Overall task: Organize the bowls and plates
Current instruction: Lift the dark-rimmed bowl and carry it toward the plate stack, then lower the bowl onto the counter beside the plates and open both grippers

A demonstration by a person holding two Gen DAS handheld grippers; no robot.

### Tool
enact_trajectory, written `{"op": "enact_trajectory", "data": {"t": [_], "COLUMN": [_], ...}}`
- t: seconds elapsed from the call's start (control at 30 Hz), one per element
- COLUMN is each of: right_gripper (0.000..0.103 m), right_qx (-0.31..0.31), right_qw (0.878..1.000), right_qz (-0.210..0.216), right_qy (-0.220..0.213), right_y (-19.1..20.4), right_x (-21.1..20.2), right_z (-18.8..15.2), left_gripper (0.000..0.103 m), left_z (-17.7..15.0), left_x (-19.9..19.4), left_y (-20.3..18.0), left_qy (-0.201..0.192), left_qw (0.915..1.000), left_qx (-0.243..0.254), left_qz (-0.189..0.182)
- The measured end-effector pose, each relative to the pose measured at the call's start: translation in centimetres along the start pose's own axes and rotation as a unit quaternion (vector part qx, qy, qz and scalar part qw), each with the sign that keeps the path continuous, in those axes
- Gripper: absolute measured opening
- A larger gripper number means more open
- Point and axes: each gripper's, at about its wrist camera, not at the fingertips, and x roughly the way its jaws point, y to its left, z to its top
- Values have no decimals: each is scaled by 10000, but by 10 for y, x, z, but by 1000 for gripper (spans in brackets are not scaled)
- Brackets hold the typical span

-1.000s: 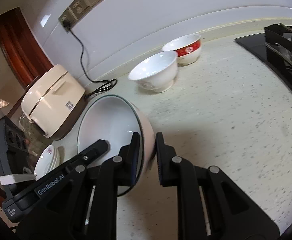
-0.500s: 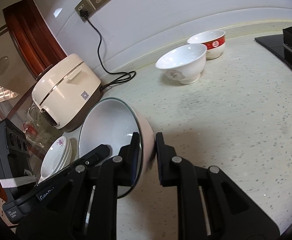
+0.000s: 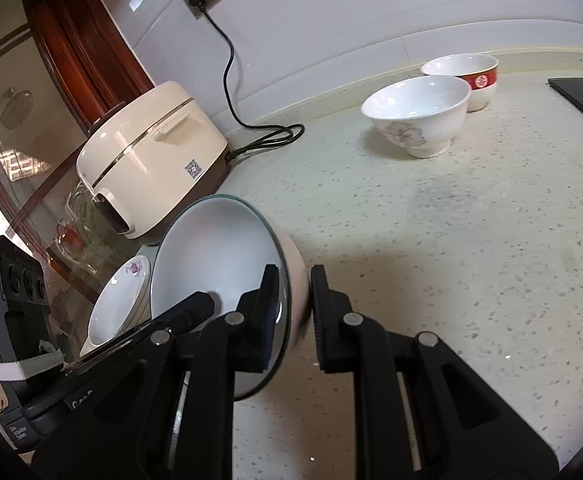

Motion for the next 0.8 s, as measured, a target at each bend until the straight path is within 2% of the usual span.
{"op": "enact_trajectory", "data": {"t": [0.2,0.63,0.8], "right_gripper": [19,19,19], "right_qx": [-76,-271,-294], "right_qw": [9998,9988,9984], "right_qz": [116,223,167], "right_qy": [105,347,462], "right_y": [12,31,35], "right_x": [10,33,41], "right_z": [0,1,2], "left_gripper": [17,17,17], "left_z": [2,4,5], "left_x": [-9,-8,0], "left_y": [12,37,46], "left_qy": [-115,-107,55], "left_qw": [9998,9987,9983], "left_qx": [7,-156,-283], "left_qz": [173,464,499]}}
